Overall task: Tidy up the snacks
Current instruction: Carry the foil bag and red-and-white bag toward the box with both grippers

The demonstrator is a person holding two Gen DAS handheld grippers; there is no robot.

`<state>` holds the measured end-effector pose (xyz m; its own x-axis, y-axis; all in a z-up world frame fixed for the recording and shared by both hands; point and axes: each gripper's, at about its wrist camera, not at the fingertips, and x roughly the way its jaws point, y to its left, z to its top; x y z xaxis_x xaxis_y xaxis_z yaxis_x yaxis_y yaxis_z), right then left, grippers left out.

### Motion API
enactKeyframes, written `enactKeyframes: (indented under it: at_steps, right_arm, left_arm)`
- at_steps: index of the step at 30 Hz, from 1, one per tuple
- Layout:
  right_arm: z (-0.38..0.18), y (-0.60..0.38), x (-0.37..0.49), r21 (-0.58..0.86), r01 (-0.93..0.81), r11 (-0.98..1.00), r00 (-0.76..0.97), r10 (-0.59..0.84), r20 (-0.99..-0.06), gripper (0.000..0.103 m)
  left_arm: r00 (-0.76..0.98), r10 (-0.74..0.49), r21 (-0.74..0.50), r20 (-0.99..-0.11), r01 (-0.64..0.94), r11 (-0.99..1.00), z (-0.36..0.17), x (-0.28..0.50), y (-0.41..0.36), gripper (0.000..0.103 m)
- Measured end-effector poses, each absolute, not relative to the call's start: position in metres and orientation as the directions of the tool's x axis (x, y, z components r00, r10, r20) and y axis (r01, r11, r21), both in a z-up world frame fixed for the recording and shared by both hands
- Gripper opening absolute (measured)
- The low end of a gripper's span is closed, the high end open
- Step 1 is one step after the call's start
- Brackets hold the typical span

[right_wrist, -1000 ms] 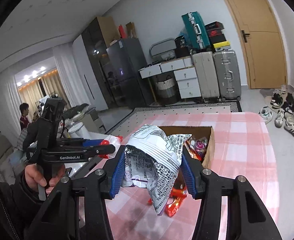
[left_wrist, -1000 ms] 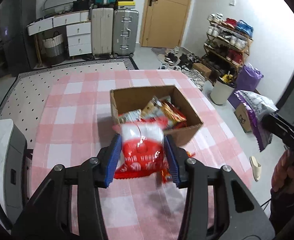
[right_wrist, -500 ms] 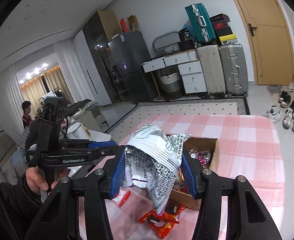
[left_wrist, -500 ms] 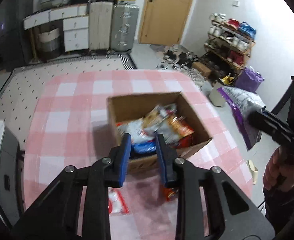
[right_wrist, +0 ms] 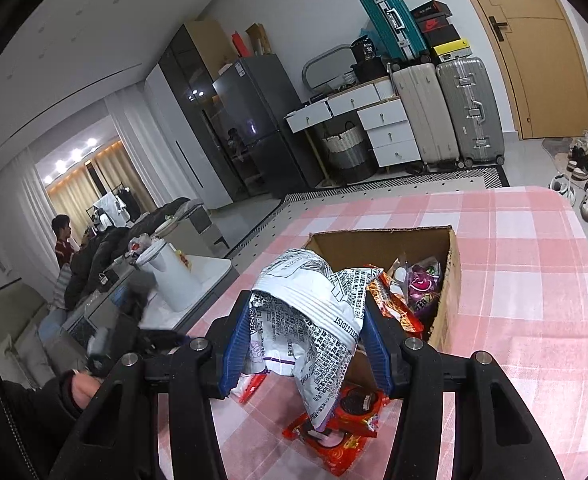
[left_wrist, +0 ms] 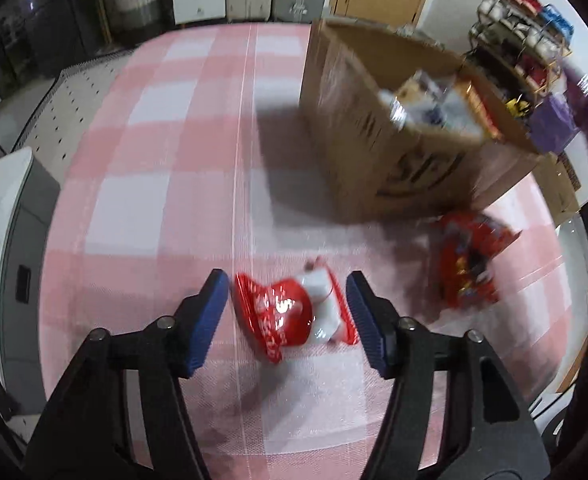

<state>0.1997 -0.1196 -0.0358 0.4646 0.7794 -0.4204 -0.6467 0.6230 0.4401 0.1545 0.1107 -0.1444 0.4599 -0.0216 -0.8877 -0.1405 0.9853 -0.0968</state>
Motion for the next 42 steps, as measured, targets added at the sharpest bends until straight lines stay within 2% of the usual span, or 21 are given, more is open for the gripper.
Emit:
enactKeyframes:
  at_steps: [7, 13, 15, 17, 22, 30, 35, 42]
  right_arm:
    - [-0.043, -0.127, 0.197, 0.450, -0.637, 0.626, 0.465, 0.777, -0.424, 0.052]
    - [-0.046, -0.132, 0.197, 0.462, -0.627, 0.627, 0.467, 0.778, -0.421, 0.052]
    - [-0.047, -0.133, 0.197, 0.463, -0.625, 0.629, 0.468, 0.776, -0.422, 0.052]
    - [-0.048, -0.135, 0.198, 0.468, -0.621, 0.629, 0.468, 0.777, -0.422, 0.052]
    - [-0.048, -0.135, 0.196, 0.471, -0.621, 0.626, 0.468, 0.778, -0.419, 0.052]
    - [-0.043, -0.133, 0.195, 0.461, -0.628, 0.628, 0.472, 0.777, -0.415, 0.052]
    - [-0.033, -0.131, 0.197, 0.442, -0.643, 0.625, 0.484, 0.779, -0.399, 0.052]
    - [-0.014, -0.126, 0.204, 0.402, -0.665, 0.630, 0.500, 0.774, -0.388, 0.052]
  left_arm:
    - [0.411, -0.011, -0.083, -0.912, -0.158, 0.984, -0.176, 0.155, 0.101, 0.068]
    - [0.404, 0.026, -0.041, -0.914, -0.158, 0.987, -0.186, 0.162, 0.098, 0.068]
    - [0.408, 0.044, -0.020, -0.912, -0.152, 0.988, -0.185, 0.163, 0.097, 0.055]
    - [0.414, 0.034, -0.029, -0.910, -0.147, 0.989, -0.184, 0.163, 0.098, 0.047]
    - [0.430, 0.028, -0.042, -0.902, -0.152, 0.988, -0.174, 0.160, 0.104, 0.046]
    - [0.516, 0.052, -0.037, -0.855, -0.161, 0.986, -0.122, 0.160, 0.110, 0.046]
    - [0.596, 0.086, 0.036, -0.798, -0.095, 0.995, -0.074, 0.169, 0.096, 0.046]
    - [0.670, 0.048, 0.045, -0.740, -0.021, 0.999, -0.018, 0.186, 0.073, 0.046]
